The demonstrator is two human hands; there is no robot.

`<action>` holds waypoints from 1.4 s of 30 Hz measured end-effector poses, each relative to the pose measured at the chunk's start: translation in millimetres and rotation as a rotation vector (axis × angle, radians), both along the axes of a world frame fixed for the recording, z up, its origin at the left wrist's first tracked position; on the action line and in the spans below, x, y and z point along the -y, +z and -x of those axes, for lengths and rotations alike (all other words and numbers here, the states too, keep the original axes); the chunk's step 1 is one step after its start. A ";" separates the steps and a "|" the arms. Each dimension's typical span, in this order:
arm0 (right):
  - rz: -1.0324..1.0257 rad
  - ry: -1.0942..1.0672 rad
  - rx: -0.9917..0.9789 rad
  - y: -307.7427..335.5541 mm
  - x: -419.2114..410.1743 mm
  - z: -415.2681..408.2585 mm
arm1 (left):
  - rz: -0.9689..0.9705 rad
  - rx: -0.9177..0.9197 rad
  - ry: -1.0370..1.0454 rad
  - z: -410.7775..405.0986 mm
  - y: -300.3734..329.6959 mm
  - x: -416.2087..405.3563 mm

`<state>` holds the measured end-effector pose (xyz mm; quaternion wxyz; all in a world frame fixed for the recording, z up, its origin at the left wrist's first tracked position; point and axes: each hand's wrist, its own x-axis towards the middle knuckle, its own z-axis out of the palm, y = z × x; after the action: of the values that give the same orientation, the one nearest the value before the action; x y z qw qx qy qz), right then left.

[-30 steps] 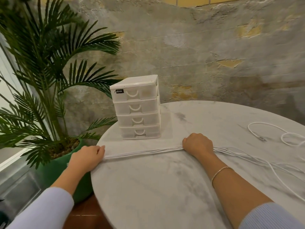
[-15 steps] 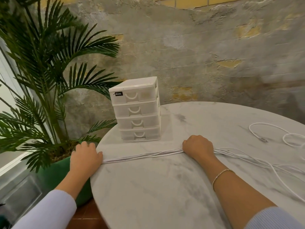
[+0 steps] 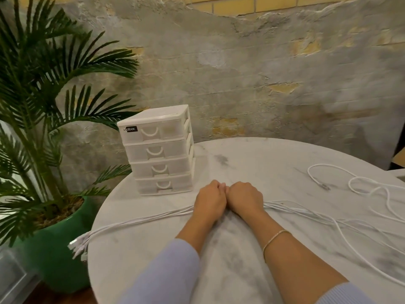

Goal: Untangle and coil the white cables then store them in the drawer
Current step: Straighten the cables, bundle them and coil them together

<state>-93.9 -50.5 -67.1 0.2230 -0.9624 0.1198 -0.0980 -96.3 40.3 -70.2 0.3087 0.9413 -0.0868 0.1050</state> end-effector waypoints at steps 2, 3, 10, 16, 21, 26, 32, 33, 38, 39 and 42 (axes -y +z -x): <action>-0.046 -0.007 0.026 0.0 2.7 -2.9 | -0.079 -0.001 0.001 -2.2 -0.2 2.2; -0.049 -0.004 0.036 -0.1 4.4 -4.2 | -0.102 -0.011 0.001 -3.0 -0.8 2.5; 0.010 0.117 0.019 5.0 23.0 -0.1 | -0.082 -0.039 0.011 -12.2 -2.4 0.3; 0.158 0.051 -0.047 6.5 75.7 7.1 | -0.172 0.002 0.021 -15.3 -4.4 -0.8; 0.227 0.092 -0.036 13.8 78.9 5.7 | -0.164 0.026 0.043 -16.5 -6.5 -0.2; -0.072 0.269 -0.140 19.0 94.7 10.7 | -0.133 0.016 0.066 -18.2 -5.1 -1.3; -0.057 0.321 -0.131 16.1 95.0 5.4 | -0.117 0.010 0.042 -14.8 -3.5 -2.1; 0.003 0.307 -0.132 15.5 91.8 3.9 | -0.103 0.008 0.037 -14.5 -3.3 -2.4; 0.395 0.267 -0.074 16.4 72.0 7.6 | -0.066 -0.002 0.022 -12.6 -2.3 -3.5; 0.393 0.280 -0.059 15.2 68.4 8.4 | -0.072 0.002 0.022 -12.7 -2.6 -3.5; 0.180 0.372 -0.050 11.7 55.9 10.6 | -0.086 0.020 0.028 -13.9 -4.0 -2.9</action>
<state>-104.5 -106.4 -55.4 0.1474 -0.9862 -0.0635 -0.0413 -82.4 43.2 -74.3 0.2654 0.9538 -0.0811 0.1150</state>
